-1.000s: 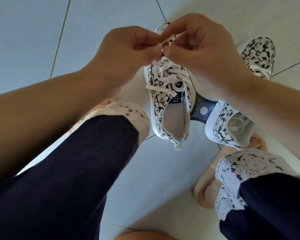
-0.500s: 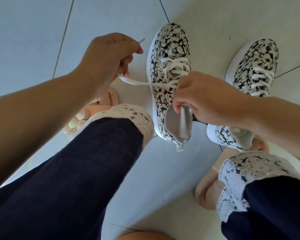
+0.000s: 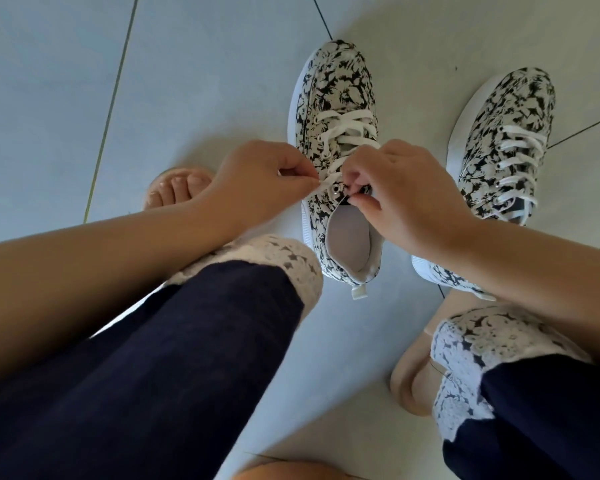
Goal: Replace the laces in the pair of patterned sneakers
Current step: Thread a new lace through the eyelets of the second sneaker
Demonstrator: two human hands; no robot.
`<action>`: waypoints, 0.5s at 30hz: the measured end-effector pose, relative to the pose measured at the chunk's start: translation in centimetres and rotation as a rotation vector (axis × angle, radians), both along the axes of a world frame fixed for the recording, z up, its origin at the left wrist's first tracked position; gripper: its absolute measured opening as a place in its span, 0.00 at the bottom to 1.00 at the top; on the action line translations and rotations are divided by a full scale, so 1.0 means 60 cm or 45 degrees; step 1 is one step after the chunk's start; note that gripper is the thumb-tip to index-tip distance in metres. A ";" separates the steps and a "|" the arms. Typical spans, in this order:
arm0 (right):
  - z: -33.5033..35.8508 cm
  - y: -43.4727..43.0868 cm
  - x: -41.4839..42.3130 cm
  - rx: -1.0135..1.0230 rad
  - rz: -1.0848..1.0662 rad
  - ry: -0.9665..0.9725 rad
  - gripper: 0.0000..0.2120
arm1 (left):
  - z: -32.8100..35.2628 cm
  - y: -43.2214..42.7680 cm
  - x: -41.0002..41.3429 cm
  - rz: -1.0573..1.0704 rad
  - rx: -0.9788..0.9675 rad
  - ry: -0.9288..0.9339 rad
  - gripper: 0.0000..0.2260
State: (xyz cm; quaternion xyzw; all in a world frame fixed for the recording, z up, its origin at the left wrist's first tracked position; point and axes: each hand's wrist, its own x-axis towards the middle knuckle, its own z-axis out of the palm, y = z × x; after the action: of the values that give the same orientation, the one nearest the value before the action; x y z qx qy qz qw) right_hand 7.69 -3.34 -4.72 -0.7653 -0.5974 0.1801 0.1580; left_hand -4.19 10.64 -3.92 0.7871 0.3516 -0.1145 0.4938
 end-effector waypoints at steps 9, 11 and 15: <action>0.001 0.015 -0.009 -0.119 -0.262 0.270 0.13 | 0.004 0.000 -0.009 -0.217 0.312 -0.431 0.09; 0.004 0.017 -0.008 -0.151 -0.305 0.355 0.13 | 0.008 -0.002 -0.011 -0.311 0.298 -0.450 0.10; 0.012 0.017 -0.011 -0.205 -0.374 0.499 0.14 | 0.004 -0.002 -0.014 -0.508 0.463 -0.326 0.15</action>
State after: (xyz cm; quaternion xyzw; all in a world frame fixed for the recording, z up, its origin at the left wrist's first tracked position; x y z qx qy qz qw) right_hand 7.04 -2.31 -3.99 -0.8045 -0.4215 0.3471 0.2336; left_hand -5.04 10.50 -3.67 0.9241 0.1397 -0.0443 0.3529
